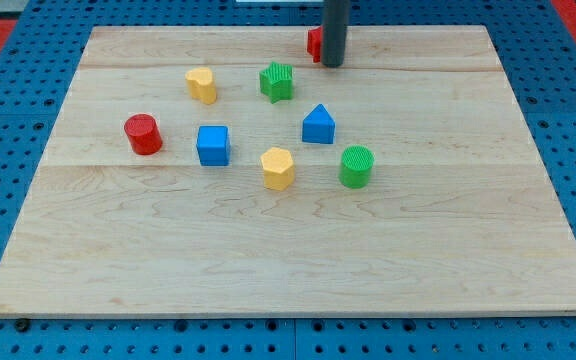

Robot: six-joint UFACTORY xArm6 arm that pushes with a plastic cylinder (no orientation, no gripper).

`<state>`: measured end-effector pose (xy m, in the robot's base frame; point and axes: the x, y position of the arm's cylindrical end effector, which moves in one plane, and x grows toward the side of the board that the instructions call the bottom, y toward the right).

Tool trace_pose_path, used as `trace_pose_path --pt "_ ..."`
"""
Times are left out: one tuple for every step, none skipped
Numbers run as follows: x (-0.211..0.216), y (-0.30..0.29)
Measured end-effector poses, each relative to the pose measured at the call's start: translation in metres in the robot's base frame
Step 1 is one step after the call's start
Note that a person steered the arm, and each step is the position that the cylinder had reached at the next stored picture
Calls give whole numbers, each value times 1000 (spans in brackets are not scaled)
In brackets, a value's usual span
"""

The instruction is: Move the red star left a bit

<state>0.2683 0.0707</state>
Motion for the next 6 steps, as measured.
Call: trace_pose_path --pt "-6 20" --pt "-22 14" --pt "-23 2" --pt "-23 -7" --pt "-27 -10" --pt "-31 -17"
